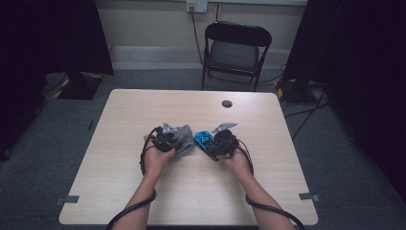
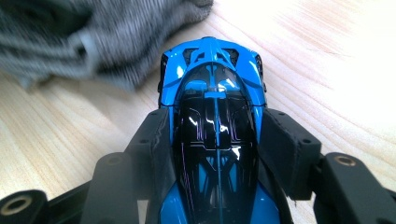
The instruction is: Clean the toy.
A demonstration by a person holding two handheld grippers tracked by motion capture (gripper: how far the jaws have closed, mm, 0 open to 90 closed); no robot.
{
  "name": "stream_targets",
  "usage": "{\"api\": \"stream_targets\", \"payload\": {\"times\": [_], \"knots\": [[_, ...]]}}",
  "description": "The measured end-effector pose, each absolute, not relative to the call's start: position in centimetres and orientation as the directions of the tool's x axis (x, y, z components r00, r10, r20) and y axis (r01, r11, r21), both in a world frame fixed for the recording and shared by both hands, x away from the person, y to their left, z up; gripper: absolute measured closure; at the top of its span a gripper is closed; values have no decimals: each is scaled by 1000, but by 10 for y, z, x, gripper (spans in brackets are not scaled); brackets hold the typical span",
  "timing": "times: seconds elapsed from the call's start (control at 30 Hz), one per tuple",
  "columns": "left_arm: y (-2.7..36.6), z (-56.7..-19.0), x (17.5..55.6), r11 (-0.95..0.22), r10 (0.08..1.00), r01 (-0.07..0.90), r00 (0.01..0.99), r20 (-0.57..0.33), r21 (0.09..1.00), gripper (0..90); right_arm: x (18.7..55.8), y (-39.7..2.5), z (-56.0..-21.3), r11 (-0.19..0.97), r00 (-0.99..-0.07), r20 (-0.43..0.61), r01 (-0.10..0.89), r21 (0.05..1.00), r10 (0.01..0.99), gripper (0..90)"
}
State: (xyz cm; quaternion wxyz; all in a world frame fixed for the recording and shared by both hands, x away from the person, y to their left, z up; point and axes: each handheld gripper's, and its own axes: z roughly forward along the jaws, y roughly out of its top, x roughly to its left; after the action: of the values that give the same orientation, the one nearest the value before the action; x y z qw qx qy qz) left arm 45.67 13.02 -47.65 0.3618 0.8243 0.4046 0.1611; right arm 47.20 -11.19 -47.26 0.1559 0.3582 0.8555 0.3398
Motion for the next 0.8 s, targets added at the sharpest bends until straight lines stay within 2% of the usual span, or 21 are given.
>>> {"api": "stream_targets", "payload": {"times": [0.8], "knots": [[93,-479,436,-532,643,532,760,-95,659,793,470,-111,-473,514,-691,-33,503,695,722,437]]}}
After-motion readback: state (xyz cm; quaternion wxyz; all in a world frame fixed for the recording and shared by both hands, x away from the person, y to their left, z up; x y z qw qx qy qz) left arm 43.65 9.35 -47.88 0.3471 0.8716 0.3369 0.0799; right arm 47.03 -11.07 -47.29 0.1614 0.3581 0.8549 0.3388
